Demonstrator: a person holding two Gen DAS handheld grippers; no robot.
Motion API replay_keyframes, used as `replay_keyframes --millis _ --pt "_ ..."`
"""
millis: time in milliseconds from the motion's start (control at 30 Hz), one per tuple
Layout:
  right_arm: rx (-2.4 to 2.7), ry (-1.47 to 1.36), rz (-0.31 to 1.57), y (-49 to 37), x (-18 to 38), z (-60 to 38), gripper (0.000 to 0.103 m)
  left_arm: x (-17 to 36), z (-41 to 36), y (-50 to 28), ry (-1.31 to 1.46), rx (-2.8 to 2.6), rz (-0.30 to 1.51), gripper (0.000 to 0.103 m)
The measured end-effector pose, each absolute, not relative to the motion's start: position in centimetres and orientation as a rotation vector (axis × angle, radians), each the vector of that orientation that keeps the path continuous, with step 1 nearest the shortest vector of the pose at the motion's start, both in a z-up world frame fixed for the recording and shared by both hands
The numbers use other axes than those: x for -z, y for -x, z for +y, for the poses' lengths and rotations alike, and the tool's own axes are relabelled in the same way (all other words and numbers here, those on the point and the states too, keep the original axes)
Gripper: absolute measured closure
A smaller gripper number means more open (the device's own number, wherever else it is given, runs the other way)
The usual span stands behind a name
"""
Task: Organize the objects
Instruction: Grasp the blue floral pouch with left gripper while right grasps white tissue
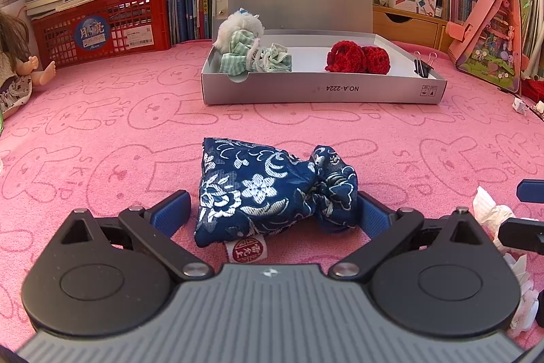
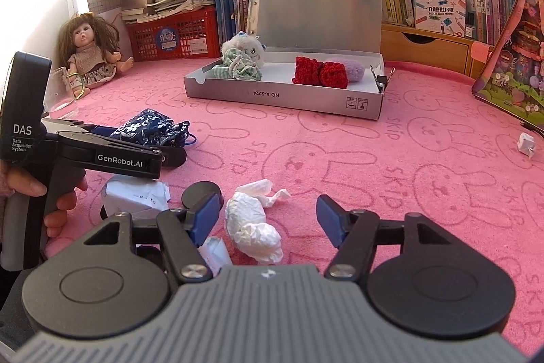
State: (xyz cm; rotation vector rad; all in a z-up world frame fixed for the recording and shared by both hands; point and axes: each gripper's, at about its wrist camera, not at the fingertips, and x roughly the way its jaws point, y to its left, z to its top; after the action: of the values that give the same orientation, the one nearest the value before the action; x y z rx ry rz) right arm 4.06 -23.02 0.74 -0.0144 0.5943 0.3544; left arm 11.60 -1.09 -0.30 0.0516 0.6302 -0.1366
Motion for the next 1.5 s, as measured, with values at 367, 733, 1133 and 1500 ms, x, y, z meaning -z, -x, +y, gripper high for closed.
replay_keyframes --millis 367,733,1133,1500 --pt "-0.354 0.027 0.635 -3.9 0.0 -21.9 0.061 0.3 -1.1 -11.6 -0.052 0.136 0.63 0.001" --pt "-0.298 -0.057 0.619 -4.9 -1.1 -22.9 0.073 -0.4 -0.5 -11.8 -0.023 0.12 0.602 0.005" --pt "-0.22 -0.083 0.61 -6.1 -1.3 -23.4 0.072 -0.8 -1.1 -12.0 -0.053 0.096 0.584 0.006" --pt "-0.18 -0.1 0.605 -7.0 -1.6 -23.8 0.072 -1.9 -1.2 -11.9 -0.013 0.097 0.579 0.033"
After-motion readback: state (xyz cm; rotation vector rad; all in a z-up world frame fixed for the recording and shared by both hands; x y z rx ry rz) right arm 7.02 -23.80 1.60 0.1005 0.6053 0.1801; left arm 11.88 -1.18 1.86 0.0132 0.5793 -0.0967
